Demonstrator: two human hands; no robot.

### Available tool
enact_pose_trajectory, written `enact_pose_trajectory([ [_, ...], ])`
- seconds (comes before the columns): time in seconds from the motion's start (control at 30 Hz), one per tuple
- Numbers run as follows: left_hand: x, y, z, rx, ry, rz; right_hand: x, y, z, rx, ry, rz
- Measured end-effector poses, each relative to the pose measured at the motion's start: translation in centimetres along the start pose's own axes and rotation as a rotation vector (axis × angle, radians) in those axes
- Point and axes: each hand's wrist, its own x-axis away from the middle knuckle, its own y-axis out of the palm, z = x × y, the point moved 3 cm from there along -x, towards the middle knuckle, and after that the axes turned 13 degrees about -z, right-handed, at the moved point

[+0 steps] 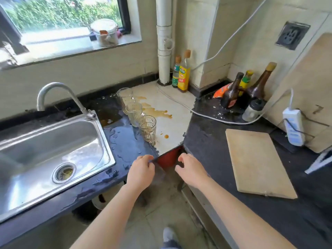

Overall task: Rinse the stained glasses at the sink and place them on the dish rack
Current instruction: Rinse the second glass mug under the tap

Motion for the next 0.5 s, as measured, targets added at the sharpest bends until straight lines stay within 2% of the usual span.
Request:
enact_pose_trajectory([
  [0.13,-3.6,-2.0,-1.5,0.185,-0.063,-0.043,-5.5,-1.1,-3.6,-0.023,-0.001,0.022],
  [0.3,-9.0,-2.6,-2.2,0.420,-0.100,-0.174,-12.4,-3.4,-6.8,-0.080,0.002,0.051],
  [0.5,-12.0,-2.1,-1.8,0.879,-0.231,-0.335,-17.2,-4.0,-9.2,-0.102,0.046,0.009],
])
